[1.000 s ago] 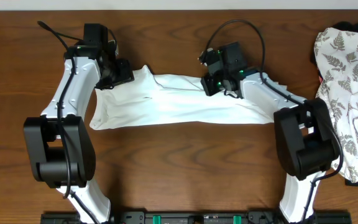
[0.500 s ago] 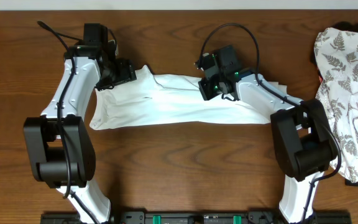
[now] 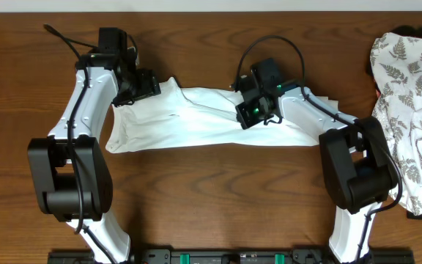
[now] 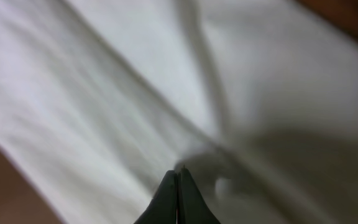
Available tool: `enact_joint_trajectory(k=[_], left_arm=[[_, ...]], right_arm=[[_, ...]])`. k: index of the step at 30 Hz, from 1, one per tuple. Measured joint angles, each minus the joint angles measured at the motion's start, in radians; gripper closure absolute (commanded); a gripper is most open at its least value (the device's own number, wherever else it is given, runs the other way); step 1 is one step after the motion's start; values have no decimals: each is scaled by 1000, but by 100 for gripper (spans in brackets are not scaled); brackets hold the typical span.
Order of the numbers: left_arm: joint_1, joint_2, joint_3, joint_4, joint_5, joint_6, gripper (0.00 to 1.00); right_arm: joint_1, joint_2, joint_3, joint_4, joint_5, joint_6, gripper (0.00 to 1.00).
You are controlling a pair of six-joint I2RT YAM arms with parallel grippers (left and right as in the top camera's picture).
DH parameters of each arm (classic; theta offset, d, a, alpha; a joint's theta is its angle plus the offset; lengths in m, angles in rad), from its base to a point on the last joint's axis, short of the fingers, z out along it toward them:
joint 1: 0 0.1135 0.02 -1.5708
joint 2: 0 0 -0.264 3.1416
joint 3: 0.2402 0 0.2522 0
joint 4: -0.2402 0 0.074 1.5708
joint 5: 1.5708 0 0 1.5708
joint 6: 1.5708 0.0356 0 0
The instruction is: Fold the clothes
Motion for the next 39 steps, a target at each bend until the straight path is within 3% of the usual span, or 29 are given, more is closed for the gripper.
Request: enact_joint_trajectory(k=[13, 14, 16, 19, 21, 27, 32, 38, 39], left_arm=[[0, 0, 0, 6, 0, 0, 19], [0, 0, 0, 8, 0, 0, 18], [0, 0, 0, 10, 0, 5, 4], [0, 0, 0, 10, 0, -4, 2], [0, 0, 0, 10, 0, -4, 2], [0, 0, 0, 10, 0, -4, 2], [0, 0, 0, 10, 0, -4, 2], [0, 0, 0, 10, 0, -4, 2], [0, 0, 0, 10, 0, -4, 2]], right_arm=[[1, 0, 7, -148, -74, 0, 98], [1, 0, 13, -147, -74, 0, 94], [0, 0, 48, -155, -74, 6, 84], [-2, 0, 130, -166, -64, 8, 63], [-3, 0, 184, -173, -36, 7, 55], [-5, 0, 224, -190, 108, -21, 47], [-5, -1, 219, -223, 204, -56, 50], [-12, -1, 206, -225, 271, -76, 65], [-14, 0, 204, -222, 280, -74, 74]])
